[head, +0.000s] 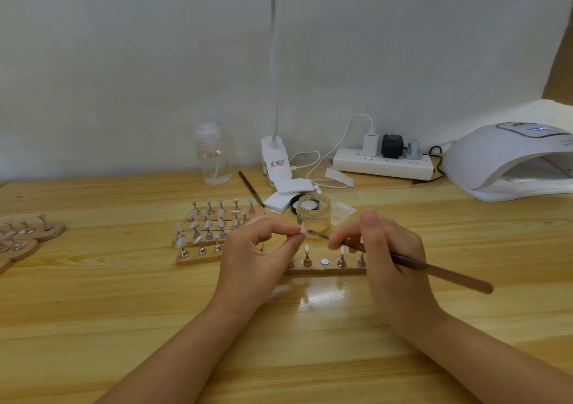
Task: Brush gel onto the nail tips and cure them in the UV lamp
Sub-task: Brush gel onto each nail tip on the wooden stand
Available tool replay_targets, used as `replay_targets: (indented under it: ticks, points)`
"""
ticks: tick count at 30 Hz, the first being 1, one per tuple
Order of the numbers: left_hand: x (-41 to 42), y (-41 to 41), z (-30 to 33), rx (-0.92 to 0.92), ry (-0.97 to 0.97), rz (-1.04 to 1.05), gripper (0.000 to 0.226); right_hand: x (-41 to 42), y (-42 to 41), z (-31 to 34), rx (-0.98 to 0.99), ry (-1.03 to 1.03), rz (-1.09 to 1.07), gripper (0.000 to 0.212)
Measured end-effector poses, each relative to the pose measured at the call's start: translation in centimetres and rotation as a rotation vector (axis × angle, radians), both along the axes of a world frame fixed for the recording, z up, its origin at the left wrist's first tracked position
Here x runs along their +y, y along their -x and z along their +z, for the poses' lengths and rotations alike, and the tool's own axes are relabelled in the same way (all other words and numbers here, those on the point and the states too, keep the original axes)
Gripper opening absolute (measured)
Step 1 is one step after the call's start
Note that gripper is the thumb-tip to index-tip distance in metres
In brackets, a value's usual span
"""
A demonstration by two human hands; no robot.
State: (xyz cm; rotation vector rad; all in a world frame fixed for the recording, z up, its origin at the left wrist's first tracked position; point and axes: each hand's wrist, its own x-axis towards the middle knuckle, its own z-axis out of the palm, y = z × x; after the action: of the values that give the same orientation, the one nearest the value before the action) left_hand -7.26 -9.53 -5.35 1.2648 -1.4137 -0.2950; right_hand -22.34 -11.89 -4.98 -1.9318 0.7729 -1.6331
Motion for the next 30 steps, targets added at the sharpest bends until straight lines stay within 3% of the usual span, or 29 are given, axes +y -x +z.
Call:
replay_targets:
  ticks: [8,15,18,21,26,30]
  points:
    - [0.27,0.09,0.20,0.038,-0.051,0.013,0.020,-0.08,0.25,-0.24,-0.060,-0.092,0.108,0.049]
    - [0.30,0.19,0.27,0.058,-0.057,0.012,0.023,-0.02,0.16,-0.02,0.044,-0.116,0.056,0.008]
    - [0.25,0.10,0.18,0.047,-0.050,0.007,0.021,0.16,0.03,0.08,0.119,-0.054,0.065,0.008]
    - [0.22,0.11,0.17,0.036,-0.052,0.001,0.021,0.15,0.09,0.07,0.171,-0.036,0.045,0.026]
    - [0.11,0.05,0.04,0.003,-0.043,-0.002,0.025,-0.03,0.03,-0.15,0.191,-0.031,0.022,0.034]
    - [0.13,0.02,0.04,0.002,-0.046,0.005,0.028,0.16,0.12,-0.39,0.072,-0.006,0.086,0.037]
